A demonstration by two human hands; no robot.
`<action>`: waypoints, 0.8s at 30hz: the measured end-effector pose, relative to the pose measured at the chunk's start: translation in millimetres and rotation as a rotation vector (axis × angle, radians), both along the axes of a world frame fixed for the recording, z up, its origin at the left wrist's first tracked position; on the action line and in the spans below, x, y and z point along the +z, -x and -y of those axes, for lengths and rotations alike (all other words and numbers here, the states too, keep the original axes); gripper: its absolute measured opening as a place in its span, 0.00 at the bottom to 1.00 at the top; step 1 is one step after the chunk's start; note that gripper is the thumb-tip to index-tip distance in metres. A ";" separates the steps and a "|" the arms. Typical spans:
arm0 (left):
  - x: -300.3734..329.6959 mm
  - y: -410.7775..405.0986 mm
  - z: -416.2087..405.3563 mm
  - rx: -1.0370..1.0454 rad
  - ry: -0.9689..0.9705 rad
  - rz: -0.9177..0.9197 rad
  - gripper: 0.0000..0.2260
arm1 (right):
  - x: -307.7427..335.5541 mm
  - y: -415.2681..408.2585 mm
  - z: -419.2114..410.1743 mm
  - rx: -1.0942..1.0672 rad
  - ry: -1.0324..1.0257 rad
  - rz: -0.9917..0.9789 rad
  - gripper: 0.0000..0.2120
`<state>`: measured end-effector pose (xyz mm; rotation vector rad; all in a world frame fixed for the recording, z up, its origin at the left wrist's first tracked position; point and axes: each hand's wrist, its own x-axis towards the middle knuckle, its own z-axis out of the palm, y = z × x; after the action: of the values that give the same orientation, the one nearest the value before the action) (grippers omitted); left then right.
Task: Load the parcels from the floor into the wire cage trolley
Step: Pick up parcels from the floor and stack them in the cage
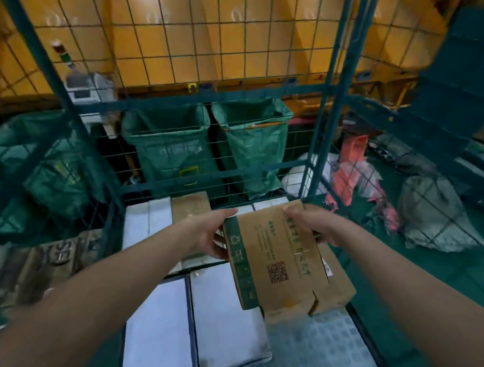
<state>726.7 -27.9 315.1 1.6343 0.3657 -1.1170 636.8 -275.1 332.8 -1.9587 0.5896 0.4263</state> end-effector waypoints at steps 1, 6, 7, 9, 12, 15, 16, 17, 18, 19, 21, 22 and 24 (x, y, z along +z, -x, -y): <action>-4.6 -6.3 -2.2 0.002 0.009 -0.012 0.23 | -4.5 -7.7 -2.4 -0.003 0.005 0.003 0.27; -39.0 -49.7 -18.4 0.015 0.043 -0.097 0.24 | -33.1 -68.2 -18.8 0.018 -0.013 0.054 0.31; -47.9 -56.5 -19.6 0.032 0.054 -0.113 0.24 | -37.9 -76.7 -20.9 0.016 -0.030 0.054 0.35; -64.9 -73.2 -18.0 0.087 0.081 -0.152 0.24 | -50.3 -100.7 -23.0 0.033 -0.039 0.064 0.40; -90.5 -89.4 -8.3 0.196 0.139 -0.186 0.21 | -77.8 -133.8 -18.1 0.081 0.001 0.074 0.40; -120.5 -99.7 8.5 0.308 0.146 -0.189 0.18 | -100.4 -162.0 -10.5 0.146 0.033 0.106 0.41; -131.3 -105.5 17.1 0.355 0.158 -0.189 0.17 | -110.0 -175.3 -4.6 0.173 0.037 0.132 0.40; -137.5 -108.1 22.4 0.395 0.161 -0.188 0.16 | -114.5 -183.8 -2.0 0.198 0.041 0.156 0.38; -146.5 -113.7 29.8 0.439 0.160 -0.186 0.15 | -123.0 -195.6 2.7 0.231 0.047 0.173 0.36; -157.5 -121.9 37.6 0.484 0.157 -0.181 0.15 | -133.9 -210.2 9.1 0.269 0.061 0.184 0.35; -179.7 -140.3 52.3 0.590 0.153 -0.185 0.14 | -157.8 -237.6 21.9 0.310 0.095 0.163 0.42; -190.6 -149.4 60.8 0.632 0.154 -0.190 0.14 | -171.8 -249.7 28.4 0.323 0.117 0.151 0.44; -211.0 -164.2 75.4 0.687 0.163 -0.192 0.11 | -188.0 -266.7 36.2 0.368 0.180 0.160 0.43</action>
<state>890.9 -103.2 104.1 1.1206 0.8620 -0.7465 903.4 -311.3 144.8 -2.2579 0.1671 0.4487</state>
